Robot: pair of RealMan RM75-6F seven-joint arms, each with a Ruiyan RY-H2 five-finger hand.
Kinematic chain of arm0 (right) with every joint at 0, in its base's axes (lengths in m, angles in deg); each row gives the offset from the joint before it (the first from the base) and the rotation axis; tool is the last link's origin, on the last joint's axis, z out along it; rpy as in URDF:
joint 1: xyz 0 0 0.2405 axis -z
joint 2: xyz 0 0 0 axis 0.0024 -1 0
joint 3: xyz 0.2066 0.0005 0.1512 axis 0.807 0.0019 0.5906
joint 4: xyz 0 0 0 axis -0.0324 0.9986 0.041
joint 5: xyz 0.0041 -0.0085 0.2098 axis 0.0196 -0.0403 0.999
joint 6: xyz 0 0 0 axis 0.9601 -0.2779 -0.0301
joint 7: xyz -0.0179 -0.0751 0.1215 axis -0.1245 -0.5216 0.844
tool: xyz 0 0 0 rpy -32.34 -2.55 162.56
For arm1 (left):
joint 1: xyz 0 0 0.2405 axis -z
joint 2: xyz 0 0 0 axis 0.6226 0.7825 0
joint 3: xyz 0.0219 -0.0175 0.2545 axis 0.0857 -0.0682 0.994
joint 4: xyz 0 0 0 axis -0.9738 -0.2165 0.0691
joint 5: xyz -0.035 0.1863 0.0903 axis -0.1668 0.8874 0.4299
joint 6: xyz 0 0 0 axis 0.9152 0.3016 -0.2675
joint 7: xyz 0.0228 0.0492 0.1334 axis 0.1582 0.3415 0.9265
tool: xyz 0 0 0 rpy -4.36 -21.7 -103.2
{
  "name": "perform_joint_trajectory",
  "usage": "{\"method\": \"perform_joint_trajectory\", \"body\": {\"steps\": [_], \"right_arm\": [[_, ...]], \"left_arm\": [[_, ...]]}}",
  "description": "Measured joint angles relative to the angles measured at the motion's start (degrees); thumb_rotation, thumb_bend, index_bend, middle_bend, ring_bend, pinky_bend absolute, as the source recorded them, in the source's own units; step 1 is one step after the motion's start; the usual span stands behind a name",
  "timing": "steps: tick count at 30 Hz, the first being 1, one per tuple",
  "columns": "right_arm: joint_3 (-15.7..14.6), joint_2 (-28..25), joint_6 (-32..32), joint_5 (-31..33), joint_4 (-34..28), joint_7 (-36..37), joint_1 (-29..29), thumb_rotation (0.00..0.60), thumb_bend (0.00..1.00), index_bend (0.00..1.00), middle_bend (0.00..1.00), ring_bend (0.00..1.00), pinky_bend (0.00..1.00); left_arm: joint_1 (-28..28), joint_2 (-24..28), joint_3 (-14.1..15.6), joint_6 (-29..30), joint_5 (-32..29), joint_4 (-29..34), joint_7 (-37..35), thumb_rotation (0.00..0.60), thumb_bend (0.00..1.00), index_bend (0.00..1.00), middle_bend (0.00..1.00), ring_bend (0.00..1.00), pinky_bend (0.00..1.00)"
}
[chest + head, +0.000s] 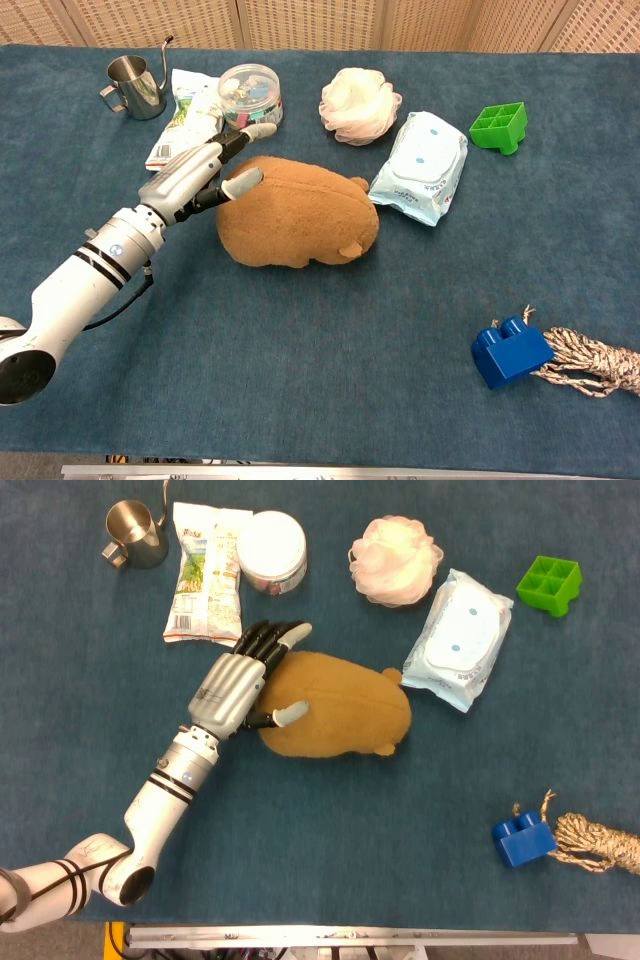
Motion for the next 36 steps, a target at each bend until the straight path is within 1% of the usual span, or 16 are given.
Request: {"method": "perform_joint_trajectory", "body": {"steps": [7,15,19,24,31,36], "right_arm": [[-0.1,-0.2,-0.4,-0.2,-0.2,0.0,0.2,0.600,0.07,0.35,0.36,0.22,0.25],[-0.2,-0.3,-0.4,-0.1,-0.4,-0.1,0.6,0.600,0.07,0.35,0.36,0.22,0.25],[-0.2,-0.3,-0.3,0.0,-0.4,-0.1,0.5,0.600,0.07,0.35,0.36,0.22,0.25],[-0.2,-0.2,0.0,0.3,-0.3,-0.1,0.5,0.600,0.07,0.35,0.36,0.22,0.25],[-0.1,-0.2,0.0,0.5,0.0,0.2,0.6,0.600,0.07,0.35,0.36,0.22,0.25],[-0.2,-0.1,0.1,0.5,0.1,0.4,0.6,0.600,0.07,0.35,0.36,0.22,0.25]], "left_arm": [[-0.1,0.9,-1.0,1.4,-0.5,4.3,1.8,0.015,0.04,0.04,0.09,0.07,0.01],[-0.8,-1.0,0.4,2.5,-0.1,5.0,7.0,0.013,0.04,0.04,0.09,0.07,0.01],[-1.1,-2.7,1.1,2.8,0.3,3.7,8.5,0.016,0.04,0.04,0.09,0.07,0.01],[-1.1,-4.1,1.2,2.4,0.1,1.7,8.9,0.013,0.04,0.04,0.09,0.07,0.01],[-1.1,-5.8,0.5,2.1,-0.7,-3.1,7.8,0.014,0.04,0.04,0.09,0.07,0.01],[-1.3,-5.9,-0.4,2.1,-1.5,-4.7,6.9,0.013,0.04,0.04,0.09,0.07,0.01]]}}
